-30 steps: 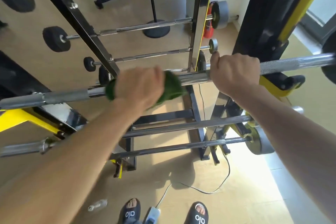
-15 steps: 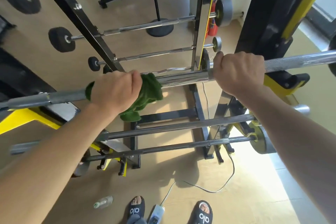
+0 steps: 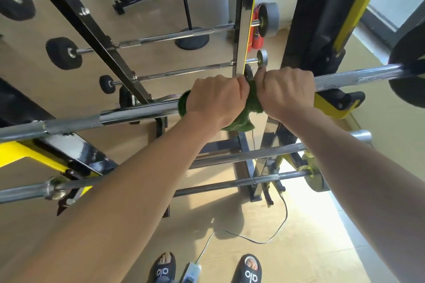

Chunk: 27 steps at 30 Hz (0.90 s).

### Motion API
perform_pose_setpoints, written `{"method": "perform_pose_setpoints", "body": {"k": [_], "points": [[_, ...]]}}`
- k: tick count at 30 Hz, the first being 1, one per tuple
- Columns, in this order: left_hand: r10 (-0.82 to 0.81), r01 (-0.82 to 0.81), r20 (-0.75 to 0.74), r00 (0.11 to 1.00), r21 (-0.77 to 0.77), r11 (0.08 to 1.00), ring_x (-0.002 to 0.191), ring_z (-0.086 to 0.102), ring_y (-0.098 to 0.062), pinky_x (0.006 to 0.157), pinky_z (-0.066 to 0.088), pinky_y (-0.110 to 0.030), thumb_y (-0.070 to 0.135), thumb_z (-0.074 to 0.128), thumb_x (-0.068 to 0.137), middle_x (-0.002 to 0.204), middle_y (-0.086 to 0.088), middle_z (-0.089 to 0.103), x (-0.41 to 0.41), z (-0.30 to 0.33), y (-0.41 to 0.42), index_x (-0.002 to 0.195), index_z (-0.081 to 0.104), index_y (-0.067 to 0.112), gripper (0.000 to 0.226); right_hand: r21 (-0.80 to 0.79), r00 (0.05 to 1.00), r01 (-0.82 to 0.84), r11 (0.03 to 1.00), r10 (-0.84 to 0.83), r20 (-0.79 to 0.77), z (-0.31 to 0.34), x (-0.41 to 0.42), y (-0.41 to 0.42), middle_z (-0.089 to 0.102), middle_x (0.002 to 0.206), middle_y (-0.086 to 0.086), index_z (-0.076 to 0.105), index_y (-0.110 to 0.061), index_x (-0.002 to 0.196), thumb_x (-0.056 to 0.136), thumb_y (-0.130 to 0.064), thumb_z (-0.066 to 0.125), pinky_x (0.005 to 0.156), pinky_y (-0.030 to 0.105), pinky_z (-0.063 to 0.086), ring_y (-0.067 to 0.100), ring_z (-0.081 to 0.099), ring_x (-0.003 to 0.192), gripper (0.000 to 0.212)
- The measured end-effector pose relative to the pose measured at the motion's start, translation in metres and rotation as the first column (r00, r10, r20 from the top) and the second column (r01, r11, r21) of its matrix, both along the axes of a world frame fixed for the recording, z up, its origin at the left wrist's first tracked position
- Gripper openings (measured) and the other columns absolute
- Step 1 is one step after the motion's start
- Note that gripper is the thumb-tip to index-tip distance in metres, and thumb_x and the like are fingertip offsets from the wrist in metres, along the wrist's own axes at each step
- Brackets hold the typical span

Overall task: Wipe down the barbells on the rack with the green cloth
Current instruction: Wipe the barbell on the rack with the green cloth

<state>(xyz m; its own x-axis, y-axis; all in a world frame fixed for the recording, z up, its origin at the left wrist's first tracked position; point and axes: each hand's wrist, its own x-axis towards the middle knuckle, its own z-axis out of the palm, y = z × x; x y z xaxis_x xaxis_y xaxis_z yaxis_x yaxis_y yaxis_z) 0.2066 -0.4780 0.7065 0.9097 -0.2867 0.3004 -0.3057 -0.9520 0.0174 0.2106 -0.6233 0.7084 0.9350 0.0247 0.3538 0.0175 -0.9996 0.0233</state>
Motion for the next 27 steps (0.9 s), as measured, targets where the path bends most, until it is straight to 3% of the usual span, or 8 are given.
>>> {"method": "perform_pose_setpoints", "body": {"k": [3, 6, 11, 12, 15, 18, 22, 27], "points": [[-0.067, 0.054, -0.300, 0.952, -0.052, 0.997, 0.064, 0.056, -0.021, 0.071, 0.044, -0.035, 0.045, 0.013, 0.106, 0.067, -0.006, 0.055, 0.015, 0.012, 0.007, 0.073, 0.057, 0.011, 0.064, -0.010, 1.000, -0.009, 1.000, 0.009, 0.009, -0.002, -0.001, -0.004, 0.034, 0.047, 0.002, 0.037, -0.015, 0.050, 0.104, -0.038, 0.022, 0.054, 0.033, 0.027, 0.023, 0.034, 0.043, 0.060], [-0.076, -0.081, -0.741, 0.668, -0.174, 0.981, 0.085, 0.054, -0.024, 0.085, 0.036, -0.032, 0.047, 0.015, 0.106, 0.091, -0.011, 0.055, 0.031, 0.036, 0.010, 0.103, 0.062, 0.008, 0.061, -0.025, 0.999, -0.014, 1.000, 0.014, 0.028, -0.001, -0.001, -0.003, 0.030, 0.046, 0.001, 0.033, -0.016, 0.048, 0.104, -0.037, 0.024, 0.053, 0.032, 0.029, 0.026, 0.040, 0.046, 0.060], [-0.048, -0.324, -0.961, 0.273, -0.139, 0.936, 0.062, 0.072, -0.022, 0.066, 0.054, -0.029, 0.046, 0.036, 0.104, 0.071, -0.010, 0.074, 0.039, 0.050, 0.018, 0.091, 0.068, 0.012, 0.049, -0.023, 0.999, -0.036, 0.999, 0.036, 0.015, -0.002, 0.001, -0.005, 0.031, 0.045, 0.001, 0.034, -0.015, 0.050, 0.104, -0.033, 0.024, 0.050, 0.028, 0.022, 0.020, 0.030, 0.039, 0.058], [-0.055, -0.316, -0.951, 0.305, -0.156, 0.936, 0.065, 0.072, -0.021, 0.065, 0.053, -0.028, 0.045, 0.034, 0.105, 0.076, -0.011, 0.074, 0.040, 0.049, 0.019, 0.091, 0.068, 0.013, 0.049, -0.015, 0.999, -0.025, 1.000, 0.026, 0.032, -0.003, 0.001, -0.005, 0.031, 0.044, 0.000, 0.033, -0.016, 0.049, 0.104, -0.033, 0.025, 0.049, 0.027, 0.018, 0.018, 0.027, 0.039, 0.058], [-0.085, -0.107, -0.754, 0.651, -0.203, 0.973, 0.076, 0.063, -0.019, 0.073, 0.042, -0.033, 0.043, 0.016, 0.107, 0.086, -0.014, 0.066, 0.031, 0.033, 0.023, 0.081, 0.059, 0.017, 0.057, -0.013, 0.999, -0.023, 1.000, 0.023, 0.036, -0.003, 0.000, -0.005, 0.032, 0.042, 0.000, 0.033, -0.015, 0.049, 0.104, -0.034, 0.026, 0.048, 0.025, 0.014, 0.018, 0.028, 0.037, 0.059], [-0.025, 0.011, -0.285, 0.958, -0.051, 0.999, 0.051, 0.056, -0.017, 0.061, 0.047, -0.031, 0.045, 0.015, 0.106, 0.055, -0.003, 0.053, 0.003, 0.015, 0.029, 0.064, 0.055, 0.016, 0.065, -0.005, 1.000, -0.009, 1.000, 0.009, 0.026, -0.001, -0.001, -0.003, 0.035, 0.043, 0.000, 0.037, -0.015, 0.048, 0.104, -0.036, 0.025, 0.047, 0.026, 0.015, 0.019, 0.031, 0.038, 0.061], [-0.093, 0.075, 0.107, 0.990, 0.159, 0.984, 0.042, 0.051, -0.021, 0.047, 0.046, -0.029, 0.041, 0.018, 0.107, 0.052, 0.001, 0.054, -0.009, -0.003, 0.037, 0.077, 0.060, 0.015, 0.058, 0.008, 0.999, 0.025, 1.000, -0.025, 0.031, -0.004, 0.001, -0.001, 0.039, 0.043, 0.000, 0.042, -0.014, 0.047, 0.104, -0.037, 0.024, 0.047, 0.026, 0.018, 0.019, 0.035, 0.038, 0.063], [-0.129, 0.104, 0.207, 0.970, 0.126, 0.987, 0.045, 0.054, -0.022, 0.049, 0.046, -0.030, 0.042, 0.021, 0.108, 0.056, -0.001, 0.058, -0.011, -0.010, 0.042, 0.085, 0.060, 0.015, 0.053, 0.036, 1.000, 0.028, 0.999, -0.028, 0.014, -0.003, 0.001, 0.000, 0.041, 0.044, 0.000, 0.043, -0.013, 0.047, 0.103, -0.038, 0.024, 0.050, 0.027, 0.024, 0.019, 0.038, 0.040, 0.064]]}}
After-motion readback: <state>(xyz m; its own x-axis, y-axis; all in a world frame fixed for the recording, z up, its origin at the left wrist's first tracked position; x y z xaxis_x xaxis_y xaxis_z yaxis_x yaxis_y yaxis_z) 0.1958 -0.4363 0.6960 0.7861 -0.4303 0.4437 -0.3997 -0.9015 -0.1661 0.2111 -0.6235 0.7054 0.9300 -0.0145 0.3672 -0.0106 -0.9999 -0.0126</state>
